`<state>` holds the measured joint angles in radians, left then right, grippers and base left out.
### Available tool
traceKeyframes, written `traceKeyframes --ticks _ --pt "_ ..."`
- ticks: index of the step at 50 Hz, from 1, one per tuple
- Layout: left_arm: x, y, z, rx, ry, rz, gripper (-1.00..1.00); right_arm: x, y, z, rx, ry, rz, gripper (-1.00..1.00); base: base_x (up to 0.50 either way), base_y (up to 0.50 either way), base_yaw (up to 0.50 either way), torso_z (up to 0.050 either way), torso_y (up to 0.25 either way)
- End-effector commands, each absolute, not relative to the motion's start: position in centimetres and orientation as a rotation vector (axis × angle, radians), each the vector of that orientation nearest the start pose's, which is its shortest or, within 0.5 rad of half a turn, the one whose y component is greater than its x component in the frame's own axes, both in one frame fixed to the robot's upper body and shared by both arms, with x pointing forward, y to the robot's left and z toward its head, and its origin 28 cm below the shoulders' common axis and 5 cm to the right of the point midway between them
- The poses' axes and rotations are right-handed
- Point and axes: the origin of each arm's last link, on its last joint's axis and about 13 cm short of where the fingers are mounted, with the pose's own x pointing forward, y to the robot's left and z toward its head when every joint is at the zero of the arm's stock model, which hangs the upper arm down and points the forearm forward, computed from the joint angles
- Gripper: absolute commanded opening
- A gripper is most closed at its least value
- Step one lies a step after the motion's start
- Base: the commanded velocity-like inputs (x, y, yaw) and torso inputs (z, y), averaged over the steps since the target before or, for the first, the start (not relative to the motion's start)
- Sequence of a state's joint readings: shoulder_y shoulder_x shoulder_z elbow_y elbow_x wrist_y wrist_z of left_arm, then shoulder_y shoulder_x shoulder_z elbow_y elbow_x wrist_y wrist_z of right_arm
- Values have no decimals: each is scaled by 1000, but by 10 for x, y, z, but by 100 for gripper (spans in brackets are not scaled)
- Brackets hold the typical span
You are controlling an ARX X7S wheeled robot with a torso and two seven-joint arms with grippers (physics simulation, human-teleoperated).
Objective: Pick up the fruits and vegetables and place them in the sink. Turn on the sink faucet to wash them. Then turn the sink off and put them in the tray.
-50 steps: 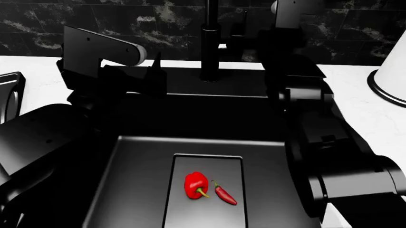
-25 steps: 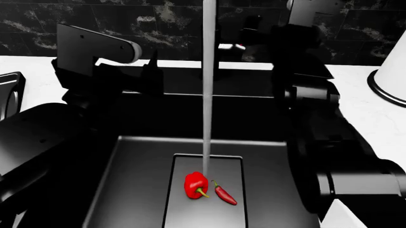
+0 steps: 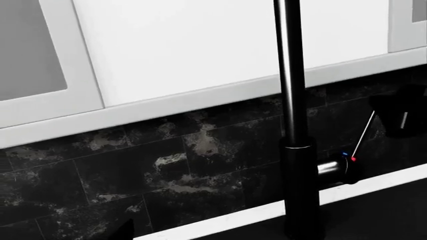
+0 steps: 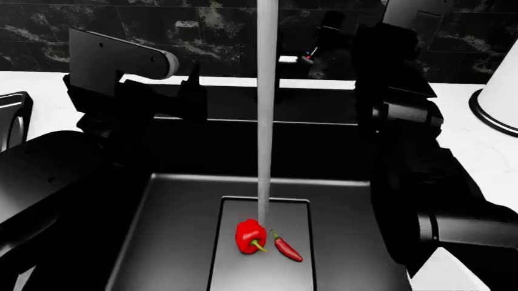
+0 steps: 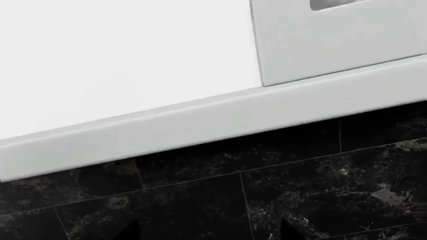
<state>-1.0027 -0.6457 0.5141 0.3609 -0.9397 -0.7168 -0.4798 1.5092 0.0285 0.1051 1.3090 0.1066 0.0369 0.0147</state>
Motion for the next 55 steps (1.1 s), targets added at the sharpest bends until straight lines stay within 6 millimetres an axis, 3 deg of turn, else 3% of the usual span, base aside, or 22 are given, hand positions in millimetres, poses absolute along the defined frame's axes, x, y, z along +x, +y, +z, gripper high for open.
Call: traceKeyframes --ticks 1,10,21,37,55 --pt "285 226 262 172 -201 -211 100 442 -126 278 207 -193 -112 100 0 0 0 0 0" --pt "286 226 262 173 -203 -212 100 441 -135 283 202 -207 -120 100 0 0 0 0 0" --pt "285 226 263 171 -206 -209 100 441 -137 275 151 -147 -69 100 0 0 0 0 0" --pt "285 228 263 172 -203 -201 100 438 -153 265 129 -113 -161 100 0 0 0 0 0" --pt "284 228 264 166 -204 -201 100 439 -144 258 127 -69 -156 100 0 0 0 0 0"
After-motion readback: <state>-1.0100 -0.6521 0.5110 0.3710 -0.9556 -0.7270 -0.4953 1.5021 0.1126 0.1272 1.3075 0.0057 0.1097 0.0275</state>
